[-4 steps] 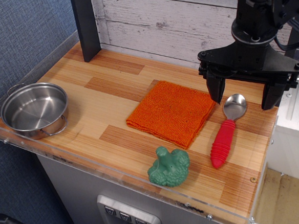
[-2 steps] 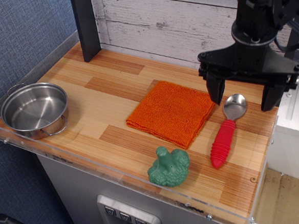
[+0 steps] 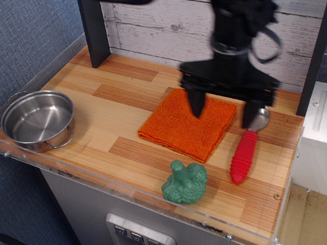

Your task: Move the rectangular orange cutting board from the middle of the countertop to the left, so that it is above and to the right of the silver bowl.

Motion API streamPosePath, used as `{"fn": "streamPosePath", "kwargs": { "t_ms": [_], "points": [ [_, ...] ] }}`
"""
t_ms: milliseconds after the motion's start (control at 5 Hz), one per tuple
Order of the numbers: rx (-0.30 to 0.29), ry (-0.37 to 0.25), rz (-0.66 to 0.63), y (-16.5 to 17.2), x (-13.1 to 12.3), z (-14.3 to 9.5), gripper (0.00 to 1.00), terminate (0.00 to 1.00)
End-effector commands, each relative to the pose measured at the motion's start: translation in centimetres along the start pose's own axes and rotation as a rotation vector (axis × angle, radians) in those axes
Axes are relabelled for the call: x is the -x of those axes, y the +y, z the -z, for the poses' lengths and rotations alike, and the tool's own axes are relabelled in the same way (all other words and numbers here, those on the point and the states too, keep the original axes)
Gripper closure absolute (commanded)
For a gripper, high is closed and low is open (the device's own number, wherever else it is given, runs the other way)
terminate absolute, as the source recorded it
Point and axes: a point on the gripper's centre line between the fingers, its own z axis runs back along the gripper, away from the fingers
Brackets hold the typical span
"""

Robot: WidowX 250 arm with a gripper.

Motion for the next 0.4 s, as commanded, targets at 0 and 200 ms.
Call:
{"fn": "streamPosePath", "kwargs": {
  "t_ms": [0,200],
  "points": [
    [0.004,-0.055,0.057,5.0,-1.7,0.9,0.0,0.0],
    [0.064,-0.054,0.076,5.7,-2.3,3.0,0.0,0.0]
  ]
}}
